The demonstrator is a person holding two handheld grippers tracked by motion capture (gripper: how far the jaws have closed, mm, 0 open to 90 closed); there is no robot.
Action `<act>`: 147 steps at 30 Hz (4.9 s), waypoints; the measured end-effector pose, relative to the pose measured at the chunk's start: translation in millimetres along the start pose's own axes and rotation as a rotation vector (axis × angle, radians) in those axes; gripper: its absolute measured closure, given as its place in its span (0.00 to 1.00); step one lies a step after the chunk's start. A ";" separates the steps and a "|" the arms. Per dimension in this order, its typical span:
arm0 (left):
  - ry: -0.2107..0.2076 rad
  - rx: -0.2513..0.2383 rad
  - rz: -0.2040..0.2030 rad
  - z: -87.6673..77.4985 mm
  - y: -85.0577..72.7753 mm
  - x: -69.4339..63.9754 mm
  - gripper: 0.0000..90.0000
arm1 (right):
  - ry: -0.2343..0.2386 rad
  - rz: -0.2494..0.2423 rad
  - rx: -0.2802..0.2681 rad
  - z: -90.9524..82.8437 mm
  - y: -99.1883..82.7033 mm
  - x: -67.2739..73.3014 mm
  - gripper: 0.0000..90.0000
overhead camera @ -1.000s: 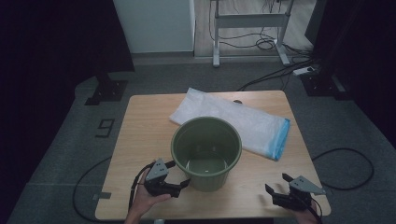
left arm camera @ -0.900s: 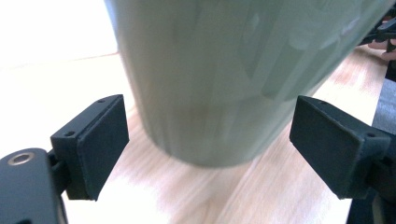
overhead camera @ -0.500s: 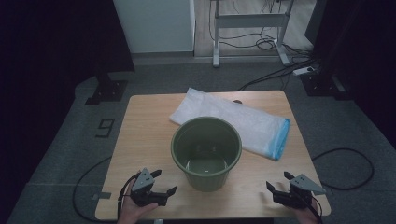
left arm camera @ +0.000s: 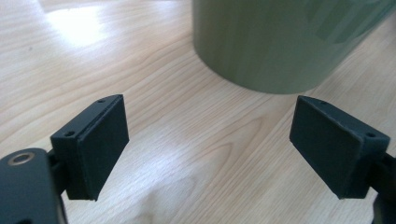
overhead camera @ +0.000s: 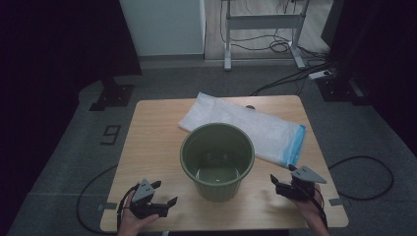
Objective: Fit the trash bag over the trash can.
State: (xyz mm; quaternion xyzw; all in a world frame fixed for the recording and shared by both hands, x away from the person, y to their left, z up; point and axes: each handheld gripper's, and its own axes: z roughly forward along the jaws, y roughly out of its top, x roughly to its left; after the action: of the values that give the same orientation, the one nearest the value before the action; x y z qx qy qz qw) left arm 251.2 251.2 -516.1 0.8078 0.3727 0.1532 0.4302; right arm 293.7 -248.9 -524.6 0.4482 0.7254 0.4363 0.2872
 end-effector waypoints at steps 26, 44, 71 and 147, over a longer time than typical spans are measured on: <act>-0.003 -0.013 -0.052 -8.2 -14.6 10.6 0.15 | -0.021 -0.003 0.224 99.0 23.5 -12.6 0.37; 0.022 -0.005 -0.068 -11.1 -19.1 16.2 0.15 | -0.055 0.048 0.231 99.8 20.6 -22.9 0.80; 0.026 -0.004 -0.076 -13.4 -20.0 15.6 0.15 | -0.054 0.061 0.145 -30.3 -33.0 -36.3 0.99; 0.034 -0.004 -0.094 -16.1 -23.7 22.2 0.15 | 0.005 0.187 0.014 53.3 20.7 -2.7 0.98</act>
State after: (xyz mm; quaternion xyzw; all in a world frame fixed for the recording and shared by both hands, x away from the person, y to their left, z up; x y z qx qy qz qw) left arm 245.9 285.2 -527.5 0.7858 0.4173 0.1470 0.4322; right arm 346.2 -226.7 -530.4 0.5147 0.6843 0.4573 0.2401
